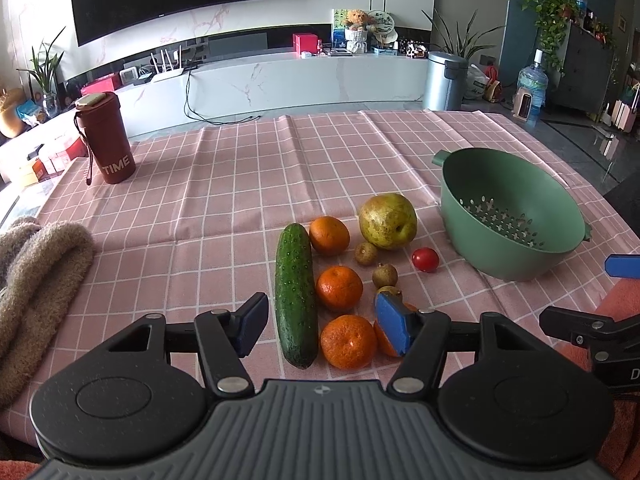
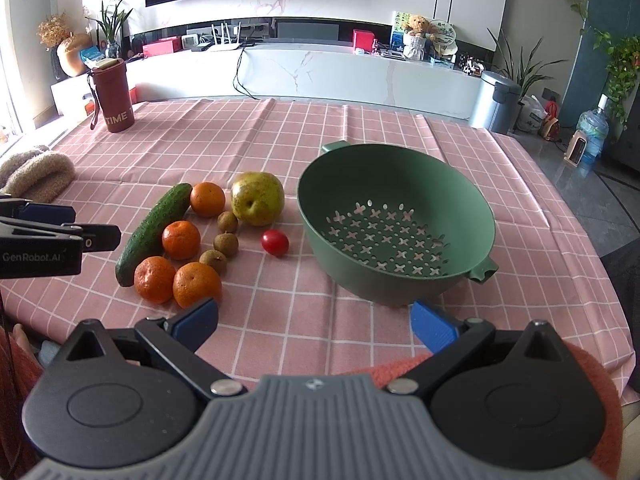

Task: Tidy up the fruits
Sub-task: 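Grasp the yellow pear with the right tool while the left tool grasps the cucumber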

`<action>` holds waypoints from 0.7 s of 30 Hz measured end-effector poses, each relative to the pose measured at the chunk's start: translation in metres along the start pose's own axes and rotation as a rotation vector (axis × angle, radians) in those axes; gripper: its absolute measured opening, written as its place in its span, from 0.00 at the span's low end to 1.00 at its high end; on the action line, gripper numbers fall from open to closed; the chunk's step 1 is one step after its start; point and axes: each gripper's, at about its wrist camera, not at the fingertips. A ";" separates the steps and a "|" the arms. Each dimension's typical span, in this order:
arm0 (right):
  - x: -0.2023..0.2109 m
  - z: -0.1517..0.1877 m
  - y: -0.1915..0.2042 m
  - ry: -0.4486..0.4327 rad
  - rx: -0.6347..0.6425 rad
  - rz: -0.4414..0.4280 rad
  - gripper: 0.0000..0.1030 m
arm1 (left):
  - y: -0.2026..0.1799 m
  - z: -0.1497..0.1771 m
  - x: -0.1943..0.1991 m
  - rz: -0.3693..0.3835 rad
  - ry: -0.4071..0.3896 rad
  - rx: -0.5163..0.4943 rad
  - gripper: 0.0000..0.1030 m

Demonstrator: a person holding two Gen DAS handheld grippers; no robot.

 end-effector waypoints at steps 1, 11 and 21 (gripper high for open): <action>0.000 -0.001 0.000 -0.002 -0.004 -0.011 0.96 | 0.004 -0.002 -0.003 0.007 0.005 0.010 0.67; -0.037 -0.032 0.026 0.074 -0.011 -0.174 0.66 | 0.042 -0.017 -0.056 0.106 0.132 0.111 0.50; -0.099 -0.076 0.059 0.123 0.129 -0.192 0.57 | 0.067 -0.035 -0.114 0.135 0.276 0.159 0.50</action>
Point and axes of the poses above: each gripper's, at about its wrist camera, not at the fingertips, and x roughly against the way its jaws point, y to its left, z to its underside, and after that the axes turned 13 degrees about -x, right-handed
